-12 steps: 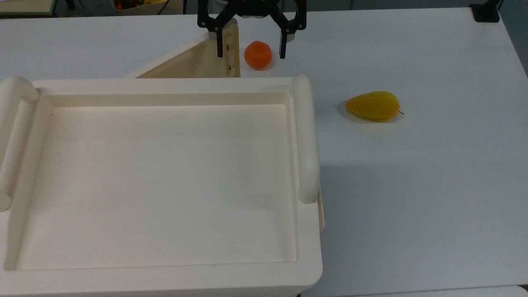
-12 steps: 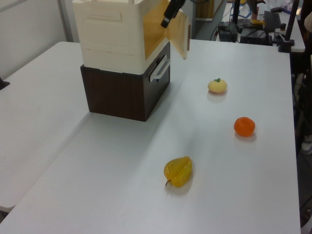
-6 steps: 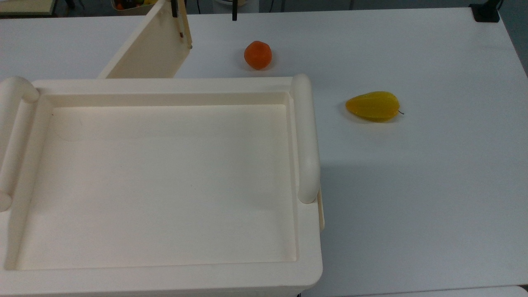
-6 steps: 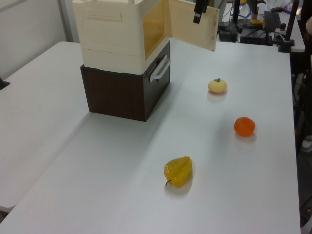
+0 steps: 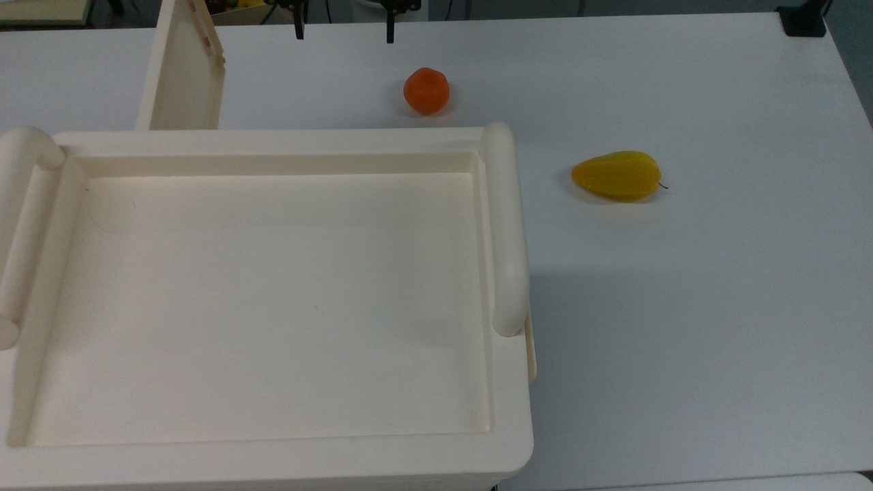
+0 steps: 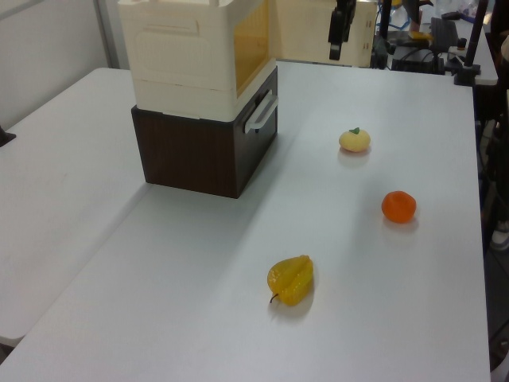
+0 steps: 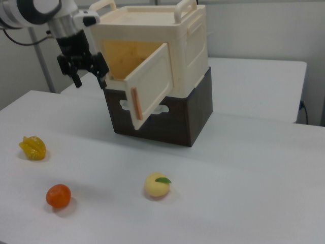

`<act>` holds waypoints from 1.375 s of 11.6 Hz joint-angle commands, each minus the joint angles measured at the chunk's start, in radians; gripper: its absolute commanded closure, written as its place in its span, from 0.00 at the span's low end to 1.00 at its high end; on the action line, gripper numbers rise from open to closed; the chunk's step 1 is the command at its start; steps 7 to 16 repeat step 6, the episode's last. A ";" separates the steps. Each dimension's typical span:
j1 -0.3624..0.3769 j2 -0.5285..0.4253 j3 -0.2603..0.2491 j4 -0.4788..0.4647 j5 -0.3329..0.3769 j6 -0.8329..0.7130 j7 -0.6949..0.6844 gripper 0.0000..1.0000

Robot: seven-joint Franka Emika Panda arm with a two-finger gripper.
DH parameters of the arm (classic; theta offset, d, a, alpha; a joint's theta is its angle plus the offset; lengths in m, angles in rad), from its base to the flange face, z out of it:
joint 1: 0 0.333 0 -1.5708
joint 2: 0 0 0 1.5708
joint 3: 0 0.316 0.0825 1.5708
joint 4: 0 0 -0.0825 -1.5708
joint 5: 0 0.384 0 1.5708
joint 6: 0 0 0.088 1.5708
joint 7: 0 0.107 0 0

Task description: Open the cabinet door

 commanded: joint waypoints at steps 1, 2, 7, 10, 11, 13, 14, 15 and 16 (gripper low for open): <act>-0.013 -0.061 -0.007 -0.135 0.003 -0.006 0.013 0.00; -0.025 -0.084 -0.007 -0.169 0.003 -0.003 0.015 0.00; -0.044 -0.080 -0.007 -0.187 0.001 0.000 0.033 0.00; -0.044 -0.080 -0.007 -0.187 0.001 0.000 0.033 0.00; -0.044 -0.080 -0.007 -0.187 0.001 0.000 0.033 0.00; -0.044 -0.080 -0.007 -0.187 0.001 0.000 0.033 0.00; -0.044 -0.080 -0.007 -0.187 0.001 0.000 0.033 0.00; -0.044 -0.080 -0.007 -0.187 0.001 0.000 0.033 0.00; -0.044 -0.080 -0.007 -0.187 0.001 0.000 0.033 0.00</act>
